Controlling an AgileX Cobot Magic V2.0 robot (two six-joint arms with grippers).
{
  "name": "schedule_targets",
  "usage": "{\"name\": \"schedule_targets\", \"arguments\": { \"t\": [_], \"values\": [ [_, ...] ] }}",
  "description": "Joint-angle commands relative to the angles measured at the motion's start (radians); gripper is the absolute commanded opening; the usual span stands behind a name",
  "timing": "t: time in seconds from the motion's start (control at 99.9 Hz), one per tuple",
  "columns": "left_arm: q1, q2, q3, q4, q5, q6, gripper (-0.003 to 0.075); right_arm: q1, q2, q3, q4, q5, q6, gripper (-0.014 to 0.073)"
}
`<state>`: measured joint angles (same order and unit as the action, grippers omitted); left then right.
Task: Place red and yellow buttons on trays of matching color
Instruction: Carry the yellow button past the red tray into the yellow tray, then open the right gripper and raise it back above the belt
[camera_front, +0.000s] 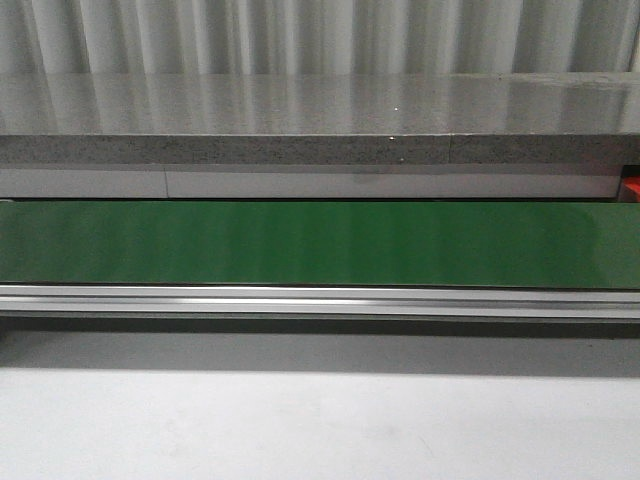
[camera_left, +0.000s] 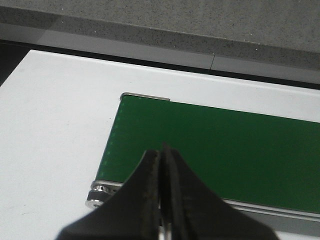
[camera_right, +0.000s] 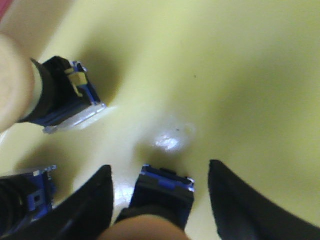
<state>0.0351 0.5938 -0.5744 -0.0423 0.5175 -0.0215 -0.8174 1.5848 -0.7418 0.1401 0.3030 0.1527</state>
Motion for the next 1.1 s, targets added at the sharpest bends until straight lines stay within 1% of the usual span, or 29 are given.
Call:
{"name": "schedule_targets", "arguments": {
  "t": [0.0, 0.08, 0.17, 0.29, 0.431, 0.501, 0.601, 0.611, 0.621, 0.631, 0.701, 0.811, 0.881, 0.971, 1.021, 1.092],
  "values": [
    [0.001, 0.0, -0.028, -0.005, -0.075, -0.01, -0.002, -0.005, -0.032, -0.024, 0.02, -0.041, -0.001, 0.0547],
    [0.001, 0.0, -0.028, -0.005, -0.075, -0.01, -0.002, -0.005, -0.039, -0.026, 0.034, -0.038, -0.001, 0.058],
    [0.001, 0.0, -0.028, -0.005, -0.075, -0.01, -0.002, -0.005, -0.066, -0.027, 0.046, -0.035, -0.001, 0.0582],
    [0.001, 0.0, -0.028, -0.005, -0.075, -0.01, -0.002, 0.002, -0.15, -0.027, 0.062, -0.043, -0.001, 0.0582],
    [0.001, 0.0, -0.028, -0.005, -0.075, -0.01, -0.002, 0.073, -0.275, -0.027, 0.062, -0.059, -0.002, 0.0582],
    [0.001, 0.0, -0.028, -0.005, -0.075, -0.01, -0.002, 0.136, -0.338, -0.03, 0.062, -0.064, -0.018, 0.0582],
    [0.001, 0.0, -0.028, -0.005, -0.075, -0.01, -0.002, 0.26, -0.425, -0.05, 0.062, -0.052, -0.062, 0.0582],
    [0.001, 0.0, -0.028, -0.005, -0.075, -0.01, -0.002, 0.279, -0.43, -0.053, 0.062, -0.051, -0.067, 0.0582],
    [0.001, 0.0, -0.028, -0.005, -0.075, -0.01, -0.002, 0.413, -0.499, -0.073, 0.062, -0.022, -0.143, 0.0582],
    [0.001, 0.0, -0.028, -0.005, -0.075, -0.01, -0.002, 0.433, -0.508, -0.073, 0.062, -0.019, -0.153, 0.0582],
    [0.001, 0.0, -0.028, -0.005, -0.075, -0.01, -0.002, 0.5, -0.541, -0.074, 0.062, -0.013, -0.191, 0.0582],
    [0.001, 0.0, -0.028, -0.005, -0.075, -0.01, -0.002, 0.656, -0.609, -0.065, 0.062, -0.008, -0.28, 0.058],
    [0.001, 0.0, -0.028, -0.005, -0.075, -0.01, -0.002, 0.738, -0.651, -0.046, 0.062, -0.017, -0.343, 0.058],
    [0.001, 0.0, -0.028, -0.005, -0.075, -0.01, -0.002, 0.819, -0.708, -0.017, 0.062, -0.031, -0.383, 0.0575],
    [0.001, 0.0, -0.028, -0.005, -0.075, -0.01, -0.002, 0.856, -0.743, 0.002, 0.062, -0.041, -0.39, 0.0546],
    [0.001, 0.0, -0.028, -0.005, -0.075, -0.01, -0.002, 0.89, -0.785, 0.03, 0.062, -0.047, -0.39, 0.0454]
  ]
}}
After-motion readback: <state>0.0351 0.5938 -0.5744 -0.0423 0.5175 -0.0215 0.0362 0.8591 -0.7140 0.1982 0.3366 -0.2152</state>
